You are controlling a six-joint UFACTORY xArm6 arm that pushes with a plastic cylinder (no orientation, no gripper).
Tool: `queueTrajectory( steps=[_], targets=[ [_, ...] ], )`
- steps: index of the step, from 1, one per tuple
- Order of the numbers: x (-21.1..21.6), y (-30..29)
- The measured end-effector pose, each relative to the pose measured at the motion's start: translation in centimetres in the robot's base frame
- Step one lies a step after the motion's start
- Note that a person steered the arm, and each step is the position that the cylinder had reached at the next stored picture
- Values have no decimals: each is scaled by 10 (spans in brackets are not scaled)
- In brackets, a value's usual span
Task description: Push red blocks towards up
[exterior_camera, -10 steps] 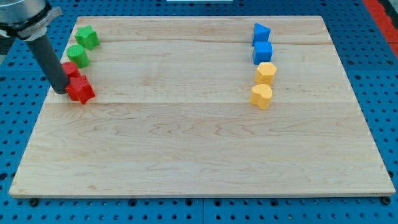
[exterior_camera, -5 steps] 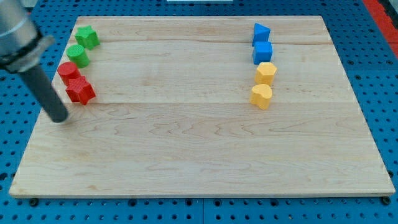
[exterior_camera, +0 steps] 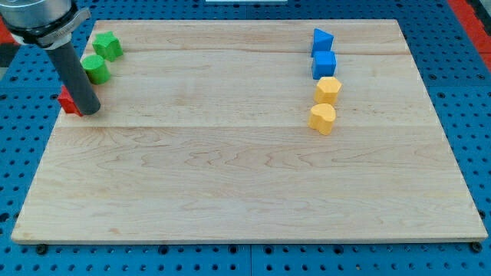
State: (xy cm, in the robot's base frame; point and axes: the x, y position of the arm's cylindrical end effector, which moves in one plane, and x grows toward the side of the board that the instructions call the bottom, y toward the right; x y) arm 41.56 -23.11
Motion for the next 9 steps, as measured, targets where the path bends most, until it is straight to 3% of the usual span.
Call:
queueTrajectory(
  steps=[1,2,7,8,9],
  targets=[
    [42,22],
    [51,-63],
    [-66,-13],
    [-33,-4],
    [-35,-51]
  ],
)
